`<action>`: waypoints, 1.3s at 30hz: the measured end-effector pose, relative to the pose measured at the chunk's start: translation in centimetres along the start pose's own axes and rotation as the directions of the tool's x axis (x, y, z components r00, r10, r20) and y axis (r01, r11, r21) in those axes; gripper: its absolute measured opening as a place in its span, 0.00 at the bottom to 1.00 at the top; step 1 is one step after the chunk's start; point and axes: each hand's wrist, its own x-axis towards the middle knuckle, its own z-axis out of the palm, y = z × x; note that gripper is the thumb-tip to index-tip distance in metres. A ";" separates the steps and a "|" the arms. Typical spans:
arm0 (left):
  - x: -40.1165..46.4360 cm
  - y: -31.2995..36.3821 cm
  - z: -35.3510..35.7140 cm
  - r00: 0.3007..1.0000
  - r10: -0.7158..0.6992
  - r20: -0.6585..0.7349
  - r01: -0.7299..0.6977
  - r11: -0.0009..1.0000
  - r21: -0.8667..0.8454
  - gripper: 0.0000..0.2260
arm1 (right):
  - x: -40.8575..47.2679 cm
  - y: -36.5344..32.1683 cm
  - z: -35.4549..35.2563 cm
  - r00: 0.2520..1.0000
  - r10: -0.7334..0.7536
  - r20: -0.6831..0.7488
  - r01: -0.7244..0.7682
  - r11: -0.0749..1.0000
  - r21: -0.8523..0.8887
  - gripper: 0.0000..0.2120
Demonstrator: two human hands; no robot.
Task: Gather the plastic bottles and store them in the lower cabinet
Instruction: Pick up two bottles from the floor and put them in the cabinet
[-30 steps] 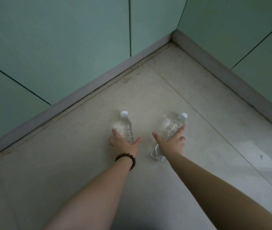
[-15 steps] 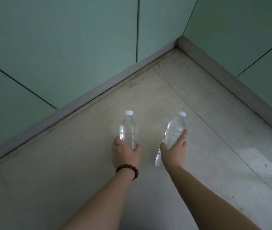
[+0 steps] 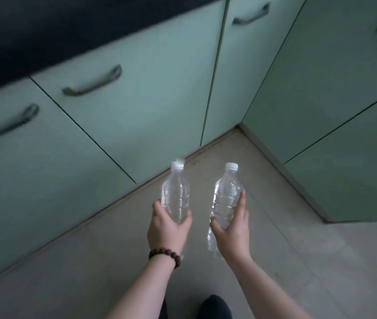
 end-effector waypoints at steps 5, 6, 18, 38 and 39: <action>-6.0 5.5 -11.6 0.999 -0.038 -0.033 0.038 0.999 -0.003 0.29 | -5.8 -11.0 -6.9 0.997 -0.070 0.035 0.070 0.997 -0.016 0.51; -7.1 6.5 -13.6 0.997 -0.046 -0.064 0.045 0.999 -0.023 0.27 | -6.8 -12.8 -8.1 0.994 -0.095 0.046 0.096 0.995 -0.023 0.51; -16.8 10.3 -26.7 0.886 -0.271 -0.377 0.167 0.944 -0.285 0.26 | -15.8 -23.8 -13.8 0.868 -0.410 0.279 0.427 0.904 0.001 0.49; -36.9 -16.7 -43.5 0.283 -0.774 -0.566 0.291 0.632 -0.719 0.25 | -45.8 -27.6 4.4 0.328 -0.568 0.755 0.685 0.693 0.224 0.49; -38.6 -18.7 -44.4 0.254 -0.794 -0.553 0.283 0.608 -0.742 0.25 | -48.5 -27.3 5.6 0.298 -0.566 0.769 0.688 0.685 0.237 0.49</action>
